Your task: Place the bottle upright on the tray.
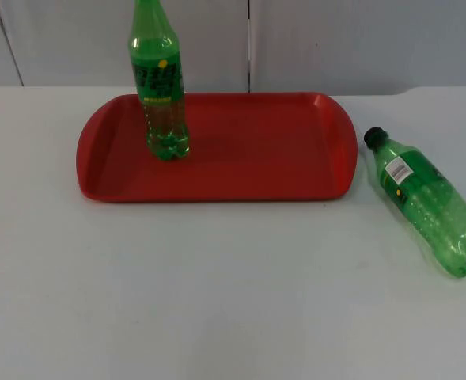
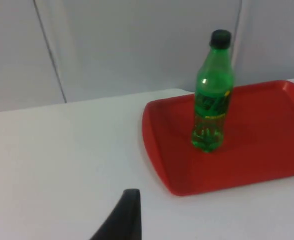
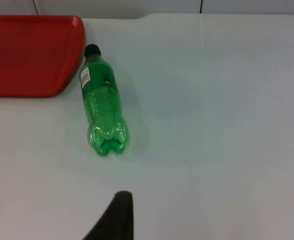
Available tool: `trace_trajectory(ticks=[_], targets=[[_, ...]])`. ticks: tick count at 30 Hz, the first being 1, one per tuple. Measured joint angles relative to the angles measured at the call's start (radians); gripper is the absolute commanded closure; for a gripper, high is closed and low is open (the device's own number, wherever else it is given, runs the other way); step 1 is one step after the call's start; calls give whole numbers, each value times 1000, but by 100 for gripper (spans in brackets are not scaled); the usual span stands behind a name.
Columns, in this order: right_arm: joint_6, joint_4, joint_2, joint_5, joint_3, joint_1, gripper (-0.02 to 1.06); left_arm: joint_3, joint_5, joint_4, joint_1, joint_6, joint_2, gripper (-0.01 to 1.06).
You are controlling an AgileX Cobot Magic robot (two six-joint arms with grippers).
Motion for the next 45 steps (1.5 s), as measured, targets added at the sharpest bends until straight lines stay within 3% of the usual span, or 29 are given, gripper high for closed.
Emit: trace_trajectory(ticks=[5,14,23,30,45], targets=[[0,0,0,0,0,0,0,17,42,-44,0,27,-66,0],[0,0,0,0,0,0,0,18,200,-112,0,90,-215,0],[0,0,0,0,0,0,0,26,250,-135,0,99,-372,0],[0,0,0,0,0,0,0,113,312,-136,0,101,-520,0],[0,0,0,0,0,0,0,175,419,-101,0,97,-543,0]])
